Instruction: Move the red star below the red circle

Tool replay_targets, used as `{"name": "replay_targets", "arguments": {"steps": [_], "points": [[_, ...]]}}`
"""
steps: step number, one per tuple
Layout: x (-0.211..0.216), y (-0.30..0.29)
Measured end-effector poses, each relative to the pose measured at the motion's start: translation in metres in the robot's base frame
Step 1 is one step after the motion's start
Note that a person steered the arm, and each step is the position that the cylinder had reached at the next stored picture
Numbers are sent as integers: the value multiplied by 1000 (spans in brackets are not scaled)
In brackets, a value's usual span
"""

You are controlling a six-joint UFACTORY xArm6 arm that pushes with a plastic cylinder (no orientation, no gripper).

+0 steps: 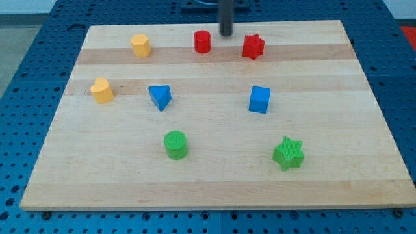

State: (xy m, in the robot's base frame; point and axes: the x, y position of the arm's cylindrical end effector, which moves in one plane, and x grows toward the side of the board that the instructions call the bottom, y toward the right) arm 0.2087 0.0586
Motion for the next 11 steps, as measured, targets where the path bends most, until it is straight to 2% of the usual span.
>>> {"name": "replay_targets", "arguments": {"steps": [1, 2, 3, 4, 5, 7, 8, 9, 10, 11], "points": [[0, 115], [20, 181], [37, 156], [37, 108], [56, 56], [67, 67], [72, -10], [75, -59], [81, -38], [115, -13]]}}
